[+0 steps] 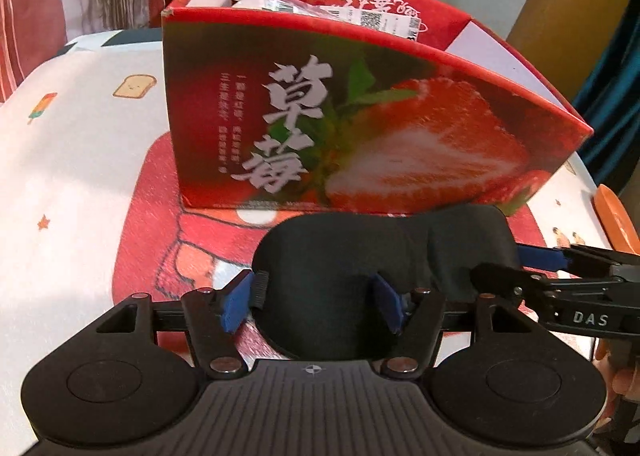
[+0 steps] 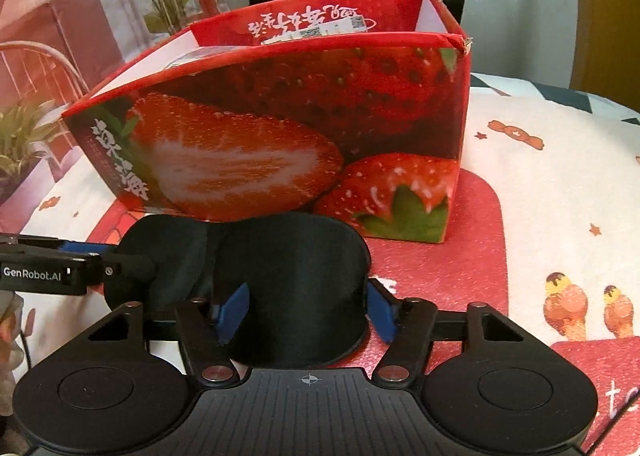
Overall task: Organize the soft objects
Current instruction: 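Close the left gripper on the black eye mask while the right gripper grasps it too, then lift the black eye mask with both grippers and carry it over the red box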
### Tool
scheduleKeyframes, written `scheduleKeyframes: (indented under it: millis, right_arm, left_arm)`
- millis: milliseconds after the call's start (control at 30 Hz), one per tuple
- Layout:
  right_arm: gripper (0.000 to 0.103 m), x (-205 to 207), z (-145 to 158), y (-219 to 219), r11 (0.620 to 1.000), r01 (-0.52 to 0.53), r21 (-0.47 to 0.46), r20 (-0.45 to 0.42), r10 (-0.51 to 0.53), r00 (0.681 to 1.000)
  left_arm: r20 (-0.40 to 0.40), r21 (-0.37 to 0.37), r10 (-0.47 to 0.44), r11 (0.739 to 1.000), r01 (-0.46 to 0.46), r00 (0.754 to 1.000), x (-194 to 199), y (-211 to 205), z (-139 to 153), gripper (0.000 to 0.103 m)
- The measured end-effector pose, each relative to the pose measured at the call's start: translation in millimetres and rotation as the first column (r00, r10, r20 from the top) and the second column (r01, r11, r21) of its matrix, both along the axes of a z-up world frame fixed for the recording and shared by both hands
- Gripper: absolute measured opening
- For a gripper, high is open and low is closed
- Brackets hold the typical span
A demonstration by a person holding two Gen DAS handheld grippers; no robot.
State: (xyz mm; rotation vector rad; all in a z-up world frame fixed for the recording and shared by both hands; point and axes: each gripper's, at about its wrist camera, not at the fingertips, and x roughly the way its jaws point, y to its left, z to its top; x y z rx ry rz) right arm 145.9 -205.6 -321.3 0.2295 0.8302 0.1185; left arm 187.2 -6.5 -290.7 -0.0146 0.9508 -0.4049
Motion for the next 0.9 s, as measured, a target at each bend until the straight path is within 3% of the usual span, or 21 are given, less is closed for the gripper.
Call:
scheduleKeyframes:
  millis: [67, 200, 300, 400, 733, 900]
  right_arm:
    - [0.052, -1, 2, 0, 1.0, -0.008, 0.01, -0.002, 0.008, 1.0]
    - [0.044, -6, 9, 2, 0.999, -0.031, 0.015, 0.013, 0.031, 0.999]
    - [0.03, -10, 15, 6, 0.998, -0.06, 0.014, 0.027, 0.06, 0.998]
    - [0.027, -14, 23, 11, 0.996, -0.089, 0.012, 0.049, 0.088, 0.995]
    - [0.025, -30, 65, 11, 0.994, -0.107, 0.034, 0.15, 0.101, 0.983]
    - [0.025, -35, 101, 2, 0.992, -0.106, 0.072, 0.222, 0.087, 0.971]
  left_arm:
    - [-0.009, -0.011, -0.001, 1.0, 0.0, 1.0, -4, 1, 0, 0.066]
    - [-0.015, -0.043, 0.012, 0.999, -0.012, 1.0, -11, 6, 3, 0.051]
    - [-0.031, -0.101, 0.028, 0.994, -0.031, 0.999, -18, 17, 7, 0.043]
    - [-0.02, -0.123, 0.033, 0.992, -0.035, 0.999, -21, 18, 12, 0.027]
    - [0.102, -0.139, 0.03, 0.99, -0.016, 0.994, -43, 22, 50, 0.026]
    - [0.197, -0.21, 0.018, 0.977, 0.024, 0.98, -56, 28, 88, 0.026]
